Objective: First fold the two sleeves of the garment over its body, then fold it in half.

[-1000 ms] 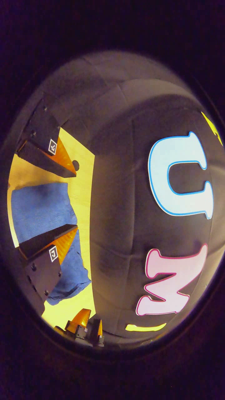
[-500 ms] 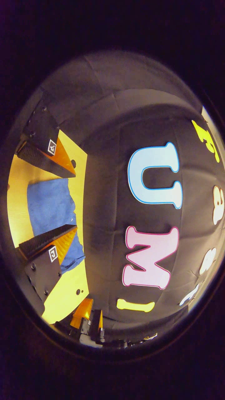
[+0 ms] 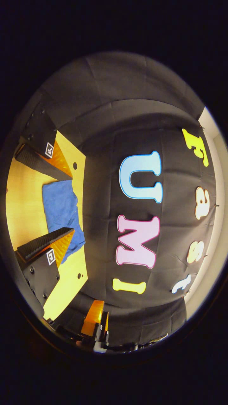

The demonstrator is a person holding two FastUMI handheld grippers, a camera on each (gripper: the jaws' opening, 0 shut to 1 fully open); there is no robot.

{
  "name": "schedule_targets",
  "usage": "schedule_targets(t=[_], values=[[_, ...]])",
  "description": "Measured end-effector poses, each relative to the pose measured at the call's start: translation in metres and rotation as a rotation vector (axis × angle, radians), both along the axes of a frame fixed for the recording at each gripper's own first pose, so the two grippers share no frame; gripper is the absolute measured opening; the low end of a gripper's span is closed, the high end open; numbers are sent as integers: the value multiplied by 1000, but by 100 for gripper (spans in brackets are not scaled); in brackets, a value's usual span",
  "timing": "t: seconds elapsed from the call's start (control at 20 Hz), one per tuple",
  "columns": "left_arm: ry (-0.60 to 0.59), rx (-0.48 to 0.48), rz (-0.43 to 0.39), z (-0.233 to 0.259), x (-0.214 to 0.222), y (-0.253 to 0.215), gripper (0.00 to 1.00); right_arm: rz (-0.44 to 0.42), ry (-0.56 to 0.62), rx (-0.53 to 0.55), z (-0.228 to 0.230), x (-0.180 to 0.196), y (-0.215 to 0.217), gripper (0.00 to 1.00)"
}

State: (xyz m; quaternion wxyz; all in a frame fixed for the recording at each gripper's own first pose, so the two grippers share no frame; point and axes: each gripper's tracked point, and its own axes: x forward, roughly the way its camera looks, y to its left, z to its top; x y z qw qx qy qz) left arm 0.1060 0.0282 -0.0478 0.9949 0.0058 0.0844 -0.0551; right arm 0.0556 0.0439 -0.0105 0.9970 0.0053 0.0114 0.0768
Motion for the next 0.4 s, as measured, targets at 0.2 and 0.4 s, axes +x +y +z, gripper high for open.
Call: schedule_targets(t=[0.2, 0.4], values=[[-76, 54, -33, 13, -43, -7, 84, -44, 0, 45, 0, -49, -6, 96], [-83, 52, -67, 15, -79, -17, 86, -71, -20, 57, 2, -80, -11, 96]])
